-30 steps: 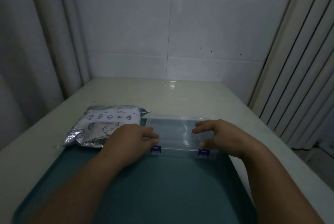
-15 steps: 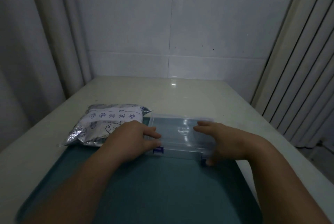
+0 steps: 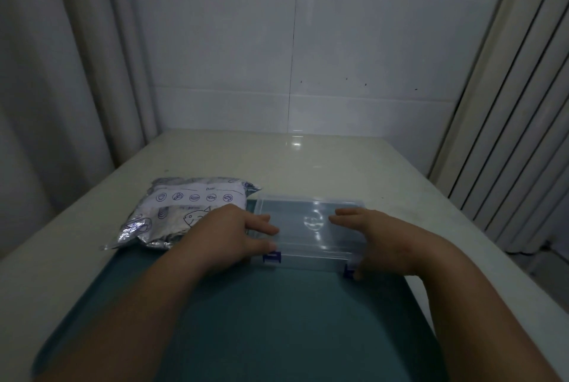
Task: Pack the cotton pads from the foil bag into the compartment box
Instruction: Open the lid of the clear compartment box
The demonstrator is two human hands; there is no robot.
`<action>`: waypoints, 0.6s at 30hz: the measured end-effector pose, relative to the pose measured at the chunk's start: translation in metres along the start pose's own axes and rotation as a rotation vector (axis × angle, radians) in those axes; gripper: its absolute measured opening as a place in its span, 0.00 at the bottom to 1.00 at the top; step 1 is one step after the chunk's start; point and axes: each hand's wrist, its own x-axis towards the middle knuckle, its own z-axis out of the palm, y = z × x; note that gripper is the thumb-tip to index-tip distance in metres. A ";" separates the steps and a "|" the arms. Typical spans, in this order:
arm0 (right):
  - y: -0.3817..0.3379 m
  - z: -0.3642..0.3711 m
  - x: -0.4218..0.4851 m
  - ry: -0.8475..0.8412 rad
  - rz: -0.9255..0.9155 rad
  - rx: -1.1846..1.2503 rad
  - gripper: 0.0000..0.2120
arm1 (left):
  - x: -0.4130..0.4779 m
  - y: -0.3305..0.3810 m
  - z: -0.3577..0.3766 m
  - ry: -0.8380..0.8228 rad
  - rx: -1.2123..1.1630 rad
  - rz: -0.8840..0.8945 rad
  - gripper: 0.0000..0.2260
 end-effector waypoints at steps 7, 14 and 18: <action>0.000 0.000 0.000 0.007 -0.007 0.010 0.47 | -0.001 0.001 0.000 -0.015 0.051 -0.024 0.29; 0.001 -0.001 0.000 -0.002 -0.005 0.037 0.47 | -0.010 0.002 0.009 -0.016 0.188 0.006 0.38; 0.008 -0.001 -0.003 -0.009 -0.011 0.069 0.47 | -0.012 0.004 0.003 -0.034 0.195 0.020 0.35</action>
